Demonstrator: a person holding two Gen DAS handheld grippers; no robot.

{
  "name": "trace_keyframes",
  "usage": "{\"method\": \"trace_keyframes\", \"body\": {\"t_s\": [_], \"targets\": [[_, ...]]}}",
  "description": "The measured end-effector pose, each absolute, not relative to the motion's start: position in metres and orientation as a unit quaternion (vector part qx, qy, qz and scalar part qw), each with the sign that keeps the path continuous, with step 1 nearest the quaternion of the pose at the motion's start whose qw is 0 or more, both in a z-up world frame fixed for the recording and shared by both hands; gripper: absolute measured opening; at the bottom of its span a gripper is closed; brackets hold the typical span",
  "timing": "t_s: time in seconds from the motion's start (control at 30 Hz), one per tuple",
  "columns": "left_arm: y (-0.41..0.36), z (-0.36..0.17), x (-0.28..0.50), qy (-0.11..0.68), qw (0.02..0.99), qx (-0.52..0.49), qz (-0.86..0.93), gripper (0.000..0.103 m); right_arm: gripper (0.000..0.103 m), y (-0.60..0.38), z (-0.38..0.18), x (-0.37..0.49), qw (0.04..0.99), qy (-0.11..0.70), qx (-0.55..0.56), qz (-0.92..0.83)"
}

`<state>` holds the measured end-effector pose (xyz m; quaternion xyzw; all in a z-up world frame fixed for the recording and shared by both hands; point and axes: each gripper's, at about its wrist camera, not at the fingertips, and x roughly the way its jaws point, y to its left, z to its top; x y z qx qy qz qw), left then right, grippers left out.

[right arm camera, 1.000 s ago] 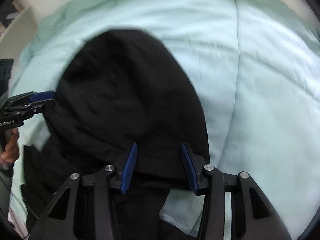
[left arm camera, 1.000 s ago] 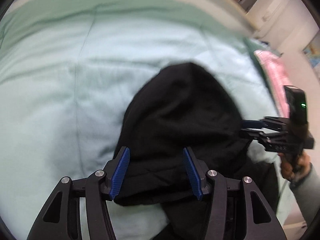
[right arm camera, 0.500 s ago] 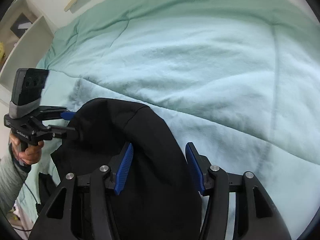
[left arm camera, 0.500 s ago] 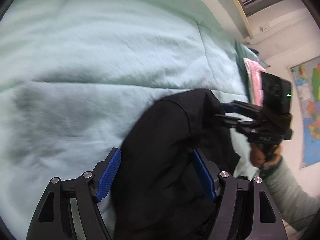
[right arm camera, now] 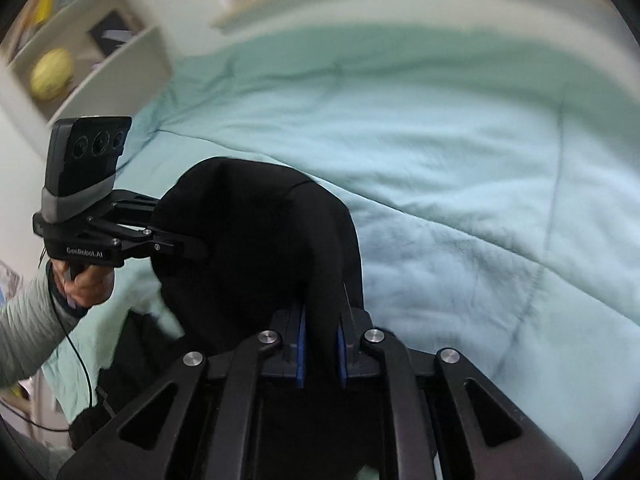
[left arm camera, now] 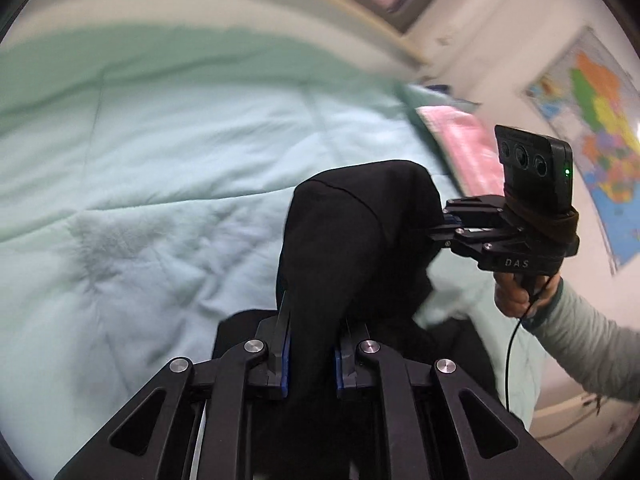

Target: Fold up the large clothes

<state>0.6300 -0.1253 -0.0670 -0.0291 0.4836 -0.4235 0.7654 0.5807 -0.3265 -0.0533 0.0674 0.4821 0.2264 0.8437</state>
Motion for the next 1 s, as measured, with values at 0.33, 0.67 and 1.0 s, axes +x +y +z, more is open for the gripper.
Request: {"method": "trace_keyframes", "body": {"t_s": [0.33, 0.67, 1.0], "targets": [[-0.108, 0.010, 0.450, 0.430, 0.798, 0.055, -0.419, 0.015, 0.015, -0.262, 0.050, 0.389, 0.892, 0.416, -0.040, 0.174], [-0.106, -0.076, 0.316, 0.501, 0.793, 0.107, -0.330, 0.027, 0.021, -0.212, -0.021, 0.242, 0.864, 0.487, -0.046, 0.121], [-0.054, -0.103, 0.257, 0.557, 0.781, 0.060, -0.275, 0.042, 0.026, -0.244, -0.076, 0.196, 0.814, 0.572, 0.044, 0.087]]}}
